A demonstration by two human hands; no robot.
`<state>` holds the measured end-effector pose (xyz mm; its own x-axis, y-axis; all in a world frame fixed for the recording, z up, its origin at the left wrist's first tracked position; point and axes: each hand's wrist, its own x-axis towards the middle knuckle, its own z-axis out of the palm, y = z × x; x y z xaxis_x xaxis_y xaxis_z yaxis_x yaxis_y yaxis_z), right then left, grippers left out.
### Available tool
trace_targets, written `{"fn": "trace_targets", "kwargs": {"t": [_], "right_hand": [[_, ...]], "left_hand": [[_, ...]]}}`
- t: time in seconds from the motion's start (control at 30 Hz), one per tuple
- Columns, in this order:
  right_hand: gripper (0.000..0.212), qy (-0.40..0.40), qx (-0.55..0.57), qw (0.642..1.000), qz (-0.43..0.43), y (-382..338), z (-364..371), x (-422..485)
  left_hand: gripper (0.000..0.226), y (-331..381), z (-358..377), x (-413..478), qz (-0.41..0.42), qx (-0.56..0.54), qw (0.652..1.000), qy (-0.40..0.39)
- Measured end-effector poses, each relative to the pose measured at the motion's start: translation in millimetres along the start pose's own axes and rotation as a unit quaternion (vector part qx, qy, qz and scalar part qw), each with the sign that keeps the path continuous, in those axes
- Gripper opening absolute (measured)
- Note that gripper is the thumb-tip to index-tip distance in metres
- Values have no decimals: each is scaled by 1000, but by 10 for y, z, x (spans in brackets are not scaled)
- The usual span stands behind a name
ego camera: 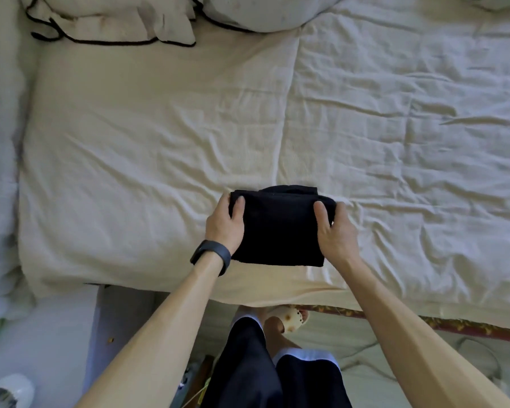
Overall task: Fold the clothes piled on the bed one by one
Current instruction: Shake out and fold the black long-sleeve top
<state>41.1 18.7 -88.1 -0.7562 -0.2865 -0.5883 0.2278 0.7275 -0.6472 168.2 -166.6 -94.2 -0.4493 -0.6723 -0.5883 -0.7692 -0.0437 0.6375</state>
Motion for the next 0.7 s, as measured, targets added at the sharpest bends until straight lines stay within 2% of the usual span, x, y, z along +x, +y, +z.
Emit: {"fn": "trace_targets", "kwargs": {"t": [0.17,0.37,0.53,0.6,0.7], "right_hand": [[41,83,-40,996,15,12,308,386],[51,92,-62,992,61,121,437,587],[67,76,-109,985,107,45,367,521],[63,39,-27,990,133,57,250,471],[52,-80,136,971,178,126,6,424]], "left_hand": [[32,-106,194,402,-26,63,995,72],[33,-254,301,620,-21,132,989,60],[38,-195,273,482,-60,134,986,82],[46,-169,219,391,-56,134,986,81],[50,-182,143,288,-93,59,993,29]]}}
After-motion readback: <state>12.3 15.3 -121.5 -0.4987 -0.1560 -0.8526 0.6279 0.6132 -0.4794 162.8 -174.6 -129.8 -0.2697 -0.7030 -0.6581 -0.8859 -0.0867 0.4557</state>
